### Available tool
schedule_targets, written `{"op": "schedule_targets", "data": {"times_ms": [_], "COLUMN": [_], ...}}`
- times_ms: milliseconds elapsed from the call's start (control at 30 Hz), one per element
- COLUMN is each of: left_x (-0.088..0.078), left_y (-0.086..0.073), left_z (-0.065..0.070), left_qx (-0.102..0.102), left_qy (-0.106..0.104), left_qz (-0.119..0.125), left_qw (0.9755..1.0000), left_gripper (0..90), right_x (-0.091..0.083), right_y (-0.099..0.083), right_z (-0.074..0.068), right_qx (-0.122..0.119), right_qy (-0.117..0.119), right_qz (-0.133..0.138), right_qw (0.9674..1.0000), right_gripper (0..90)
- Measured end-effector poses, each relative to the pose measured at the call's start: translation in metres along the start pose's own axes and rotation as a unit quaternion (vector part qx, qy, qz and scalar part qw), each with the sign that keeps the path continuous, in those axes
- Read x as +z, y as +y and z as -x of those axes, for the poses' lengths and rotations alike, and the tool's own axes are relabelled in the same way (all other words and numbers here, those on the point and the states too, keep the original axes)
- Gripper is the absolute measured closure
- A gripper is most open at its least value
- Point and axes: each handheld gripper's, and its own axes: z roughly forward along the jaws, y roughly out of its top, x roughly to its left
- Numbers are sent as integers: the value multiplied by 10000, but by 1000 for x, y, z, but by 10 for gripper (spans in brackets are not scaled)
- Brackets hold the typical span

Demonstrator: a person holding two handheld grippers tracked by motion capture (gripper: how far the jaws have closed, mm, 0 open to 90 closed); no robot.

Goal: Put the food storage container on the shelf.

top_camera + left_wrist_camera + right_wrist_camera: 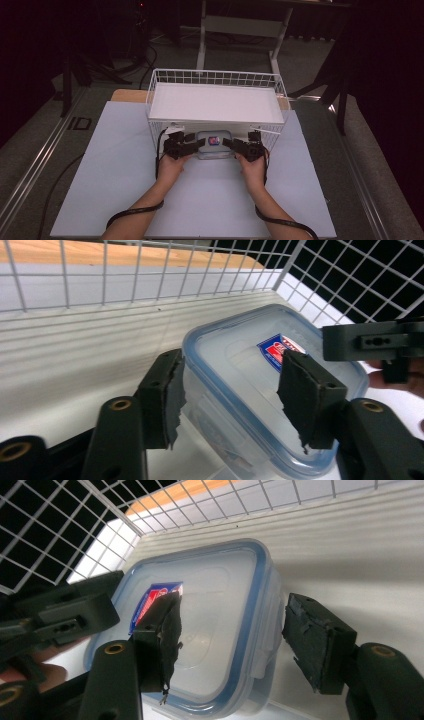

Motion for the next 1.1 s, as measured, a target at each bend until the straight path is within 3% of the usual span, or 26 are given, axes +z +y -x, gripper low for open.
{"op": "schedule_targets", "data": {"times_ms": [67,100,133,200,233,300,367,433,667,800,1100], "left_x": [-5,-8,-11,-18,-21,-27,-33,-38,-55,-69,-97], "left_y": [0,1,2,1,1,1,0,-1,-12,-17,-28], "left_z": [3,2,2,2,4,4,7,10,23,32,50], "left_qx": [-1,-8,-33,190,58,246,279,341,630,737,810], "left_qy": [76,-4,-1,-115,-175,-299,-404,-500,-732,-782,-1029], "left_qz": [145,187,136,126,140,132,51,-46,-206,-129,-112], "left_qw": [9999,9998,9999,9997,9997,9992,9988,9982,9951,9941,9913], "left_gripper": [424,397,385,336,315,255,174,152,38,29,29], "right_x": [-4,-5,-7,-11,-13,-20,-26,-31,-39,-41,-39], "right_y": [0,0,-1,-4,-5,-6,-6,-6,-17,-25,-38], "right_z": [-4,-6,-7,-11,-14,-18,-24,-29,-43,-48,-59], "right_qx": [-192,-223,-302,-455,-574,-742,-899,-1040,-1241,-1293,-1636], "right_qy": [-34,-88,-73,-79,-126,-156,-174,-136,39,168,95], "right_qz": [37,46,97,84,74,149,165,193,69,39,-80], "right_qw": [9998,9997,9995,9989,9982,9970,9957,9943,9922,9915,9864], "right_gripper": [378,371,360,355,353,353,354,355,373,390,437]}}
